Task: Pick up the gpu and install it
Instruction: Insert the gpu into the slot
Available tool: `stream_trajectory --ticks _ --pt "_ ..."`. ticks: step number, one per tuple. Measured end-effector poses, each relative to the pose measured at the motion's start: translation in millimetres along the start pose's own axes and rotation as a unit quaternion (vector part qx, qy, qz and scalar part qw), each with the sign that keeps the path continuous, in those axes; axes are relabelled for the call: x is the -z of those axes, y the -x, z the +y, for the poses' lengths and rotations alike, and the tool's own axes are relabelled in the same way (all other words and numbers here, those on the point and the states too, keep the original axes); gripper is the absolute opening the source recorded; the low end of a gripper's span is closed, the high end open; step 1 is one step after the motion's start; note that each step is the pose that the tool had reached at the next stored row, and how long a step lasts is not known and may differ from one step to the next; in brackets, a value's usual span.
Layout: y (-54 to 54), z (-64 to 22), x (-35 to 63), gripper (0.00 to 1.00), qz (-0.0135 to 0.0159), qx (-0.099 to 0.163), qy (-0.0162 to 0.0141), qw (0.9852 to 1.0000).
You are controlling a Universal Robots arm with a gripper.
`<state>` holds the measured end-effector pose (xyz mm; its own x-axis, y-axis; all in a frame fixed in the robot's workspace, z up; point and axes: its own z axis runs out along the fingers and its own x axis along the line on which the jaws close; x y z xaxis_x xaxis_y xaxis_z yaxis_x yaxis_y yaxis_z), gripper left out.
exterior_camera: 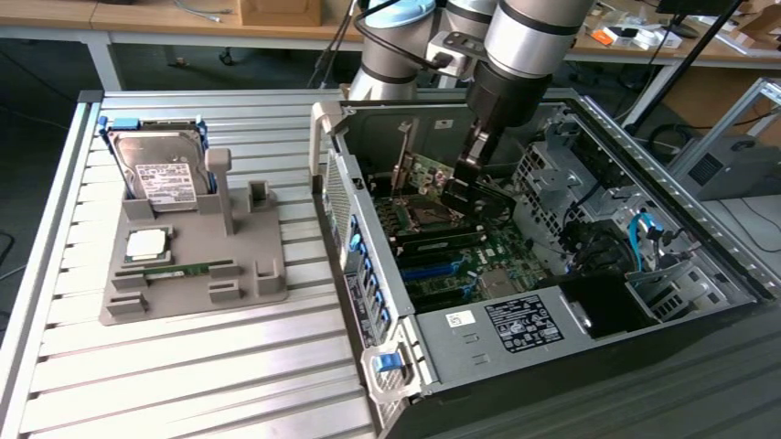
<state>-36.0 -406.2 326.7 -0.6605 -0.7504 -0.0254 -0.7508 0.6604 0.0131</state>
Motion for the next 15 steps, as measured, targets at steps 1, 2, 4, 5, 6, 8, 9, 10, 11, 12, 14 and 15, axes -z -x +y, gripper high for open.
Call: stream_trajectory --ticks 1,2,4,5,6,8,9,10,11,12,14,15 --pt "0.0 0.0 0.0 0.27 0.0 0.002 0.0 1.0" --pt "0.0 0.0 0.0 0.27 0.0 0.003 0.0001 1.0" --pt "0.0 0.0 0.0 0.27 0.0001 0.006 0.0001 1.0" --pt "0.0 0.0 0.0 0.27 0.0001 0.008 0.0002 1.0" --pt "0.0 0.0 0.0 0.27 0.0001 0.009 0.0002 1.0" --pt "0.0 0.0 0.0 0.27 0.0002 0.012 0.0003 0.9999" --pt "0.0 0.0 0.0 0.27 0.0002 0.014 0.0004 0.9999" --pt "0.0 0.0 0.0 0.27 0.0002 0.016 0.0004 0.9999" --pt "0.0 0.0 0.0 0.27 0.0002 0.018 0.0004 0.9998" --pt "0.0 0.0 0.0 0.27 0.0003 0.019 0.0005 0.9998" --pt "0.0 0.0 0.0 0.27 0.0003 0.023 0.0006 0.9997" --pt "0.0 0.0 0.0 0.27 0.0003 0.024 0.0006 0.9997"
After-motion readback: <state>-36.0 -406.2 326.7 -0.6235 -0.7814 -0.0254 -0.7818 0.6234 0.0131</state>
